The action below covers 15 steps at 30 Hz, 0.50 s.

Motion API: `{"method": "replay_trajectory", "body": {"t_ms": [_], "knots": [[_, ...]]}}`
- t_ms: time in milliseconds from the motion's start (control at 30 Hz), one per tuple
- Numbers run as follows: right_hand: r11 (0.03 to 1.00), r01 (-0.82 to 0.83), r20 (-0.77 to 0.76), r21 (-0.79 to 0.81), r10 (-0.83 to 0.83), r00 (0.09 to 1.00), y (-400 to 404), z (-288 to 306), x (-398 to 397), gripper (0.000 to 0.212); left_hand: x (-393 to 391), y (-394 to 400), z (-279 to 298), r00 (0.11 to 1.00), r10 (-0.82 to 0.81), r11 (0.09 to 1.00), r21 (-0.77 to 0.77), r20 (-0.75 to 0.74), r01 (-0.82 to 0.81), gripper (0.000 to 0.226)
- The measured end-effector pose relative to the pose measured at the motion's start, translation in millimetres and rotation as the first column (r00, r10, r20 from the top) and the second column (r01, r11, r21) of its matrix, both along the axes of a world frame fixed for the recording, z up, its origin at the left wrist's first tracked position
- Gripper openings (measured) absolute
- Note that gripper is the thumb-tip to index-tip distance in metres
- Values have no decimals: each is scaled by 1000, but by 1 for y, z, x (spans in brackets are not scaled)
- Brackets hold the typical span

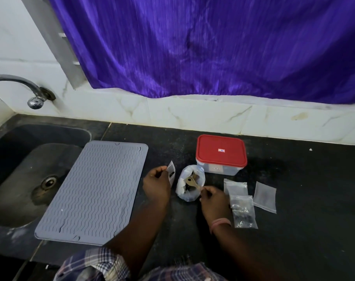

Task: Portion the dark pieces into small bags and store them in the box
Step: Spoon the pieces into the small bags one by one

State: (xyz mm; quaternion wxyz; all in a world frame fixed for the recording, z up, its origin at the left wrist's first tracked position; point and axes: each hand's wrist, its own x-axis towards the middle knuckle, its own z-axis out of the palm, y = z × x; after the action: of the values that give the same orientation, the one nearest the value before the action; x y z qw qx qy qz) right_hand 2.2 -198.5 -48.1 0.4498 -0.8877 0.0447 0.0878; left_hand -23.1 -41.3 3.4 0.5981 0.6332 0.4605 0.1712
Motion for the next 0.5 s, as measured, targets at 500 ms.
{"method": "replay_trajectory", "body": {"t_ms": [500], "knots": [[883, -341, 208, 322, 286, 935, 12, 67, 29, 44, 11, 10, 55, 831, -552, 834, 56, 69, 549, 15]]}}
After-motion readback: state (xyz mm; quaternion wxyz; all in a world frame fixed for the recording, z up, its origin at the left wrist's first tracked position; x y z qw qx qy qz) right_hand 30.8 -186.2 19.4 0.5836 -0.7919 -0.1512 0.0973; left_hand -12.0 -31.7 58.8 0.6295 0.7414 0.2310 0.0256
